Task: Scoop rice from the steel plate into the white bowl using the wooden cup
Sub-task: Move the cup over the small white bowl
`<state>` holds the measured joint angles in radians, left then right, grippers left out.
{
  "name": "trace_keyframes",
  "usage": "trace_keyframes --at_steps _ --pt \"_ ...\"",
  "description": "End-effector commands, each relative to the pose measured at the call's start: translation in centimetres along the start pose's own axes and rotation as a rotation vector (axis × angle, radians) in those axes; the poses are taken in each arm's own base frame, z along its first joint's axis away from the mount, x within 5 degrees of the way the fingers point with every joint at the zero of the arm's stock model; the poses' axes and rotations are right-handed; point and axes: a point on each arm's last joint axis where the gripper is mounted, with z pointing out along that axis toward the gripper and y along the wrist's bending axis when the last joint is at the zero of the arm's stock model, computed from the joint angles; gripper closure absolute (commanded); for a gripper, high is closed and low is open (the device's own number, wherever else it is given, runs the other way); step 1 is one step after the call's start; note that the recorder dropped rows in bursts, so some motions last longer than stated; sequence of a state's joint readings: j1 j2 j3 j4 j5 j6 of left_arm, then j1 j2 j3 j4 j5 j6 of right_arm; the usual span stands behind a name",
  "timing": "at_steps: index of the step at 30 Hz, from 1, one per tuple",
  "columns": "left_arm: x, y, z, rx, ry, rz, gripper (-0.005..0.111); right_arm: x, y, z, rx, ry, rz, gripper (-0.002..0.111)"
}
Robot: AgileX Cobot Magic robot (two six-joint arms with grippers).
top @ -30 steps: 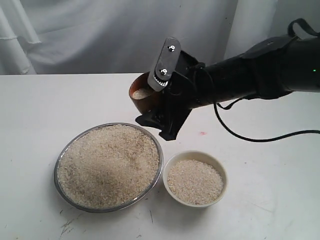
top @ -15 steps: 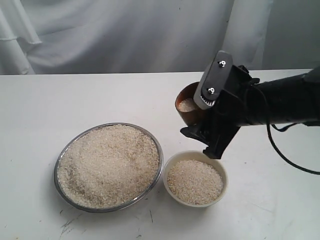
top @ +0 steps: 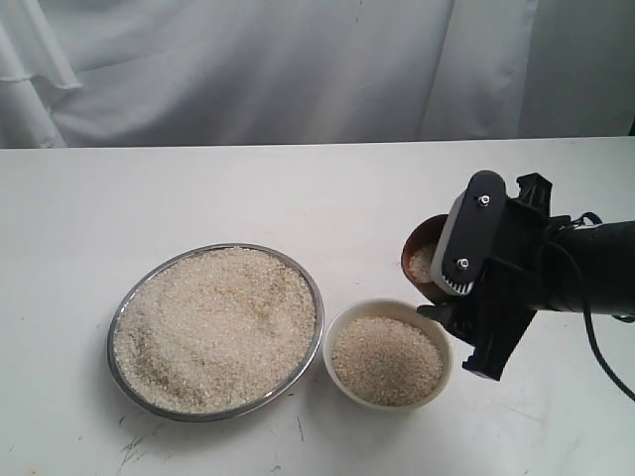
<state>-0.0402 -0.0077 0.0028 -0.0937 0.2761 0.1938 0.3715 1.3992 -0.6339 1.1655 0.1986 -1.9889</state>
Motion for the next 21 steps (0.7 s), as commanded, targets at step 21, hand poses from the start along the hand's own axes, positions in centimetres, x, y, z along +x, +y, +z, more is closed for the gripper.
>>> trace_keyframes --at_steps 21 --pt "-0.2 0.0 0.0 0.005 -0.006 -0.003 0.107 -1.4 0.7 0.0 0.077 0.011 -0.227 0.108"
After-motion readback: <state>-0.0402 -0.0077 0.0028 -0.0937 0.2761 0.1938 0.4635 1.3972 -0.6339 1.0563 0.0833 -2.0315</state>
